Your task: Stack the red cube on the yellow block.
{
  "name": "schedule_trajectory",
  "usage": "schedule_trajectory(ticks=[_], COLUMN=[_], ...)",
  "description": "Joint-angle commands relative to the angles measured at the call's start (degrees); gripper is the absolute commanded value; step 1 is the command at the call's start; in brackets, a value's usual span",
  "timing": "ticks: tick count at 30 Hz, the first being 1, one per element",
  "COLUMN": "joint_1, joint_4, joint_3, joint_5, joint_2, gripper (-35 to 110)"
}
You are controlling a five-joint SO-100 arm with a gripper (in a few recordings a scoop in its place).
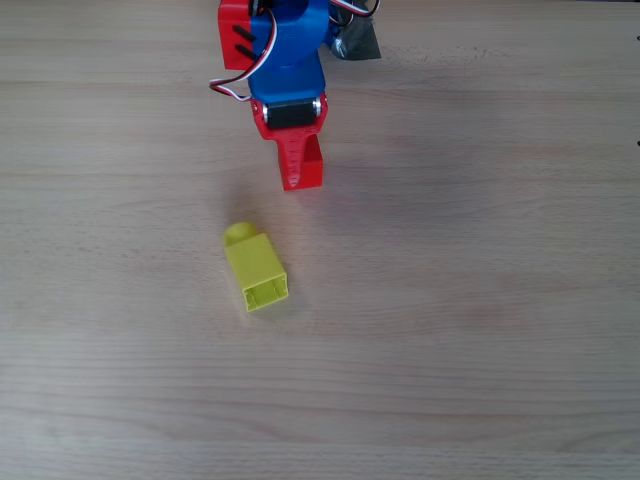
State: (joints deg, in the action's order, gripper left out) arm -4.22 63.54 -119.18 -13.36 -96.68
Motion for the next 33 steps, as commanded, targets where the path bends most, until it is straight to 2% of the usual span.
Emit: schedule_trajectory(ticks=[1, 8, 21, 33], joint_1=[-0.9, -1.2, -4.1, -3.3], joint_4=[3.8, 9.9, 10.5, 2.8], joint_3=[6.8, 16.7, 30.7, 35.6], joint_5=[0.1, 0.4, 2.6, 7.2], joint_2=[-6.7, -7.8, -0.1, 7.5], gripper=[0, 0, 0, 0])
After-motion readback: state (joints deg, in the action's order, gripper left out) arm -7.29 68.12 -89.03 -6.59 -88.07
